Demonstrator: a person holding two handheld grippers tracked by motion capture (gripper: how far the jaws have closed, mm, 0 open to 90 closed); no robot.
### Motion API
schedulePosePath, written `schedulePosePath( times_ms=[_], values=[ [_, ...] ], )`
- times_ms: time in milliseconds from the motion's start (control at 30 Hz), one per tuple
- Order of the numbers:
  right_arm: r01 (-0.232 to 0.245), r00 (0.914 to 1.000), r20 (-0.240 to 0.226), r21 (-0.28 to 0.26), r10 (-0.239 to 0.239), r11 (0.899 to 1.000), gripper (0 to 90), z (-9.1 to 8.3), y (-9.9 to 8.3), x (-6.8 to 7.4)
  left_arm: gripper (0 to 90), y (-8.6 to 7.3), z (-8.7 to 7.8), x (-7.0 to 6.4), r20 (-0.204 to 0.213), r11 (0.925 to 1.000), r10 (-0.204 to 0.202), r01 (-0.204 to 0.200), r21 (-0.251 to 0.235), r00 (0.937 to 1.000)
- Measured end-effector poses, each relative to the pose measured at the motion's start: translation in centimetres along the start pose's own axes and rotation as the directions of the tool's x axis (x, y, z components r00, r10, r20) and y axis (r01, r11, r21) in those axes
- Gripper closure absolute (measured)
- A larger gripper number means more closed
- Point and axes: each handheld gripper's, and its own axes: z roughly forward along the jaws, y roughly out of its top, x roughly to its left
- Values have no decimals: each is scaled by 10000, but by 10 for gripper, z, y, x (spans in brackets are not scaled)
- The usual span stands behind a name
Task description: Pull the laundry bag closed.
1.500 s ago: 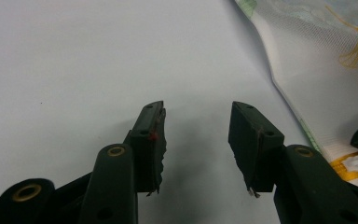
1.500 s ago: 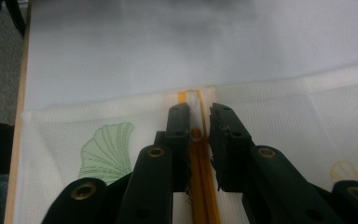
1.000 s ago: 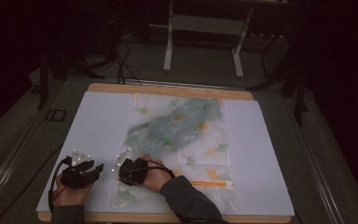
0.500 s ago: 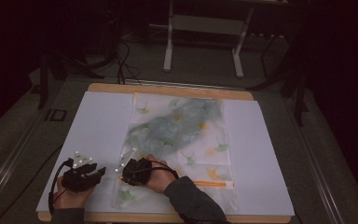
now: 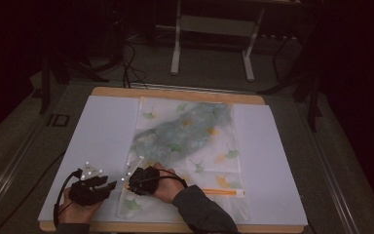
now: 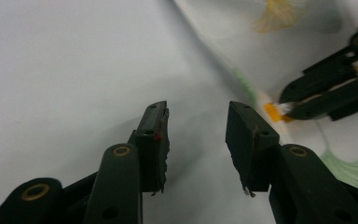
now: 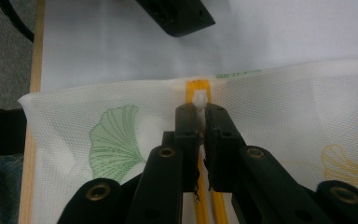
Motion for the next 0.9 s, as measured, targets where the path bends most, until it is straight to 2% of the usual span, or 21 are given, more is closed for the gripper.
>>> schedulePosePath(
  times_ms=[133,500,633,833,900],
  values=[
    [-21,10000,-1,-8,21,10000,845,2,-1,0,589,0,-2,-7,289,9999,145,-144,-22,9995],
    [19,10000,82,-15,-19,10000,847,3,0,1,589,-1,-1,-22,833,9984,435,-463,318,9956],
    [157,9998,108,68,-158,9999,847,-1,1,0,589,-1,4,-26,989,9956,735,-789,514,9924],
    [349,9990,265,-23,-348,9994,848,-11,3,1,601,0,9,-27,1272,9957,609,-692,622,9900],
    [533,9981,307,153,-537,9985,849,-13,4,1,617,2,12,-28,1392,9948,654,-754,679,9881]
  ],
)
